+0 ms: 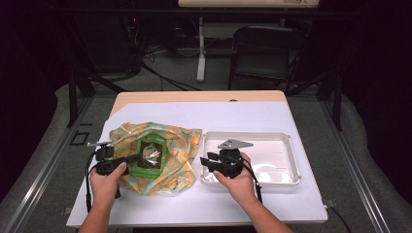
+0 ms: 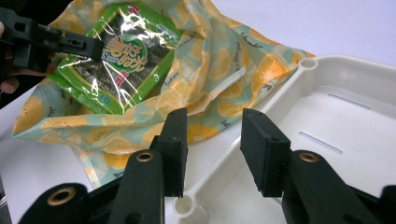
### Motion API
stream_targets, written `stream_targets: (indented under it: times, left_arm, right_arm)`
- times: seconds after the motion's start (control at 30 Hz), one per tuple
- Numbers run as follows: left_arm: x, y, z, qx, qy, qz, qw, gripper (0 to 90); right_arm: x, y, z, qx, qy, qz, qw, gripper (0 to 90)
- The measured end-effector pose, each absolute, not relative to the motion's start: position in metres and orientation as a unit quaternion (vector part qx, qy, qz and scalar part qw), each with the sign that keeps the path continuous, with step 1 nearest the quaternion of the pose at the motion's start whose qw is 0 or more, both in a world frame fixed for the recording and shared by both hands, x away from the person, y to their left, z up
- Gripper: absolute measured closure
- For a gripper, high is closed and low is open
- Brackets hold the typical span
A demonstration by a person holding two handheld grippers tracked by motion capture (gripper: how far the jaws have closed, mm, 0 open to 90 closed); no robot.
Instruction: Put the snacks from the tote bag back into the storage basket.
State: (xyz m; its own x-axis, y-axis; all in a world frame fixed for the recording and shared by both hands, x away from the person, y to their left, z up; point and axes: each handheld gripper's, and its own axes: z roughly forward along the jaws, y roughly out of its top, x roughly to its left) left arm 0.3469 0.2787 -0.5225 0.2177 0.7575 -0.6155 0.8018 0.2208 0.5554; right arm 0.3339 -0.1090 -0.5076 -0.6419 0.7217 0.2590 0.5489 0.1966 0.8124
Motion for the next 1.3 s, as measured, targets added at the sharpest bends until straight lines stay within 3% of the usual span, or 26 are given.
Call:
stream_targets:
  times: [0.73,1.07,1.3]
  left_arm:
    - [0.351,0.286,-0.512,0.596,0.625,-0.039,0.503,72.7]
    - [0.351,0.284,-0.512,0.599,0.625,-0.036,0.498,72.6]
    - [0.351,0.287,-0.511,0.597,0.624,-0.037,0.503,72.6]
  right_arm:
    - [0.328,-0.093,-0.516,0.403,0.779,0.475,0.078,61.7]
    - [0.324,-0.027,-0.498,0.34,0.789,0.507,0.063,64.1]
    - [0.327,0.005,-0.521,0.336,0.827,0.446,0.056,73.7]
